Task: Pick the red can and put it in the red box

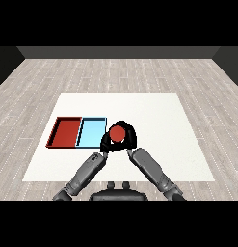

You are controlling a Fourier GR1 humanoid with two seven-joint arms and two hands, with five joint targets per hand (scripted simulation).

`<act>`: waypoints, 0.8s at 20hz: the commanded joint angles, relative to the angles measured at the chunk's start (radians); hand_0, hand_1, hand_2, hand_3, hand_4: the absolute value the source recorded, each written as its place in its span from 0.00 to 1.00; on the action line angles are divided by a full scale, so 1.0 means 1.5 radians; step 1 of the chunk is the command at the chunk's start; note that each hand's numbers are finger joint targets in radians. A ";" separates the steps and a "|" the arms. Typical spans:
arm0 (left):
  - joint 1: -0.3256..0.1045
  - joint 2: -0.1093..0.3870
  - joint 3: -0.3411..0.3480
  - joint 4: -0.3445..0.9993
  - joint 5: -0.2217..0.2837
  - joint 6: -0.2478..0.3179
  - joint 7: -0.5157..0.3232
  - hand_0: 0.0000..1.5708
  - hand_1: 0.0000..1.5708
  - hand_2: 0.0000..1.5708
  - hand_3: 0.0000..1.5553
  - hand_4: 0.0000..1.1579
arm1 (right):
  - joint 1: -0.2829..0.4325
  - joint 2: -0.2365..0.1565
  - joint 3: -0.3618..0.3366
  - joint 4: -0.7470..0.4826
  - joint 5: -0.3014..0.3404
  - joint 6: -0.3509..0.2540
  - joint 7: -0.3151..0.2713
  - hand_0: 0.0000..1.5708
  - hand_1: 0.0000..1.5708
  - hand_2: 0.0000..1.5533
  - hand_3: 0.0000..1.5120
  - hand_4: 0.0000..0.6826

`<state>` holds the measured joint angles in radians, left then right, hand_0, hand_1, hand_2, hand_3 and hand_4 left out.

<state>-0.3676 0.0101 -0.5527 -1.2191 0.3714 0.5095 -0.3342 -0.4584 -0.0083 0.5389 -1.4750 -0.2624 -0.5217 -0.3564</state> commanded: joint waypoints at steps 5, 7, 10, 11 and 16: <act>-0.042 -0.006 0.009 0.040 0.026 0.044 -0.030 1.00 1.00 0.99 0.95 0.98 | 0.020 0.005 0.069 -0.014 -0.011 -0.060 -0.030 0.94 0.94 0.93 0.92 0.94; -0.056 -0.006 -0.009 0.037 0.031 0.069 -0.053 1.00 1.00 0.99 0.95 0.98 | -0.006 0.005 -0.016 0.000 -0.002 0.021 0.025 0.95 0.95 0.93 0.92 0.95; -0.034 -0.006 0.011 0.029 0.043 0.025 -0.108 1.00 1.00 1.00 0.96 0.99 | 0.030 0.005 0.020 -0.033 -0.005 -0.013 0.011 0.92 0.92 0.89 0.89 0.60; -0.022 -0.006 0.022 0.016 0.012 0.031 -0.102 1.00 1.00 1.00 0.97 0.99 | 0.001 0.005 0.054 -0.015 -0.033 -0.050 0.018 0.79 0.79 0.80 0.76 0.00; -0.012 -0.006 0.011 -0.003 0.023 0.040 -0.109 1.00 1.00 1.00 0.97 0.99 | 0.012 0.004 0.010 -0.005 0.048 -0.009 0.082 0.00 0.00 0.00 0.00 0.00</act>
<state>-0.3828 0.0103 -0.5369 -1.1871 0.4025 0.5723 -0.4691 -0.4476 -0.0056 0.5603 -1.4885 -0.2347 -0.5406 -0.2845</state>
